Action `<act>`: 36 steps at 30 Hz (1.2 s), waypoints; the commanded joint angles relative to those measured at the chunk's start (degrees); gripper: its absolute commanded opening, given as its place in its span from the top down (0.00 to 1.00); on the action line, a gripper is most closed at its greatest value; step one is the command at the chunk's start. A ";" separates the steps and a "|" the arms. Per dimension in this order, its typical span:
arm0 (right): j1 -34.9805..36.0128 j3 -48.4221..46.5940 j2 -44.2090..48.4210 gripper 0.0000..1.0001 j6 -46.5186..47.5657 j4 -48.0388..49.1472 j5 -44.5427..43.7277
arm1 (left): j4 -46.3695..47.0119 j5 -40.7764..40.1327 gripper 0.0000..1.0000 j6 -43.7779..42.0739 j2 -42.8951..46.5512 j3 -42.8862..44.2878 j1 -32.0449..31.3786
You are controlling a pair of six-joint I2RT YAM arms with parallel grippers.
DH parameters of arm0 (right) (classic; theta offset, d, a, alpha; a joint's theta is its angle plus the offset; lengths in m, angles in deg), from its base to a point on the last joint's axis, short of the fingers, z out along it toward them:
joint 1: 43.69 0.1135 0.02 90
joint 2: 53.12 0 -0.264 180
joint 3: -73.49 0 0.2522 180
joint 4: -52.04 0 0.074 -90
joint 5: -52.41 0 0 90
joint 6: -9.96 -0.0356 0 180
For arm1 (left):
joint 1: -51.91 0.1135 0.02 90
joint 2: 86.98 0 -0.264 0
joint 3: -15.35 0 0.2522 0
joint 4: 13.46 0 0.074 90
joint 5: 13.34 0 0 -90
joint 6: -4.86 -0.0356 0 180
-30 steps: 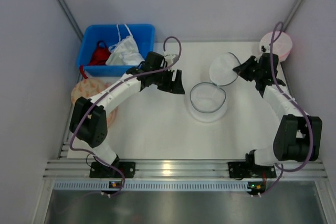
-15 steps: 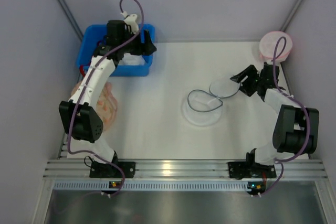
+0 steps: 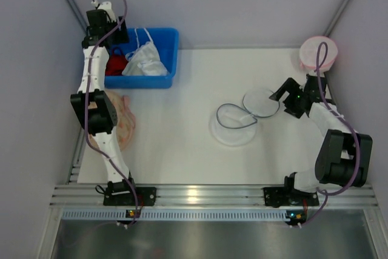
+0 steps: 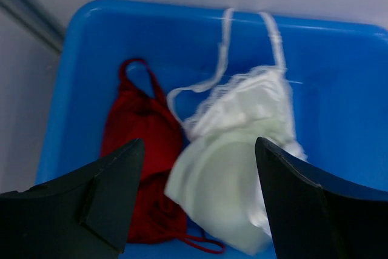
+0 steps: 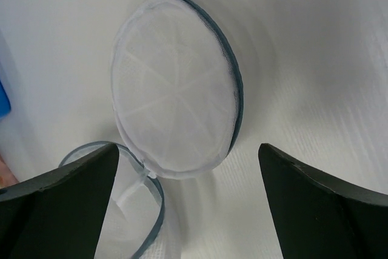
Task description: Place the bra in the laundry bag and zip it closed
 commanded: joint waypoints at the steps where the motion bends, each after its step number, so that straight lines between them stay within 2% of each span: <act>1: -0.64 -3.70 3.85 0.01 6.03 -3.22 -2.15 | 0.26 -4.97 0.21 -4.10 -5.08 6.26 2.75; 6: -0.64 -4.66 5.96 0.01 9.02 -5.07 -1.63 | 0.88 -11.22 0.21 -10.61 -11.84 7.06 3.19; 15: -0.46 -5.37 8.25 0.00 12.80 -5.43 4.52 | 1.67 -12.37 0.21 -10.44 -20.29 8.11 4.16; 19: 0.59 -5.81 8.34 0.00 14.38 -4.72 10.32 | 1.76 -13.16 0.26 -10.44 -22.58 8.90 4.24; 22: 3.05 -6.33 7.03 0.01 15.70 -4.64 12.78 | 2.11 -11.67 0.47 -9.82 -23.11 8.90 4.24; 23: 4.71 -6.42 5.98 0.00 15.97 -4.55 12.70 | 2.28 -11.06 0.57 -9.56 -23.19 8.73 4.24; 25: 6.12 -6.42 4.74 0.01 17.02 -3.24 13.05 | 2.90 -9.21 0.69 -9.30 -23.02 8.90 4.24; 26: 7.44 -6.51 3.08 0.01 17.63 -2.80 12.79 | 3.07 -8.69 0.81 -8.95 -22.58 8.90 4.24; 30: 9.73 -8.52 -3.07 0.07 20.71 -1.83 12.52 | 3.52 -6.40 1.00 -7.28 -20.12 8.90 4.16; 34: 13.59 -10.81 -9.14 0.25 21.86 -2.18 14.36 | 3.69 -0.61 1.00 -6.31 -15.74 8.73 4.16; 36: 14.65 -11.69 -11.43 0.36 22.21 -2.35 14.89 | 3.78 0.54 1.00 -6.13 -14.15 8.55 4.24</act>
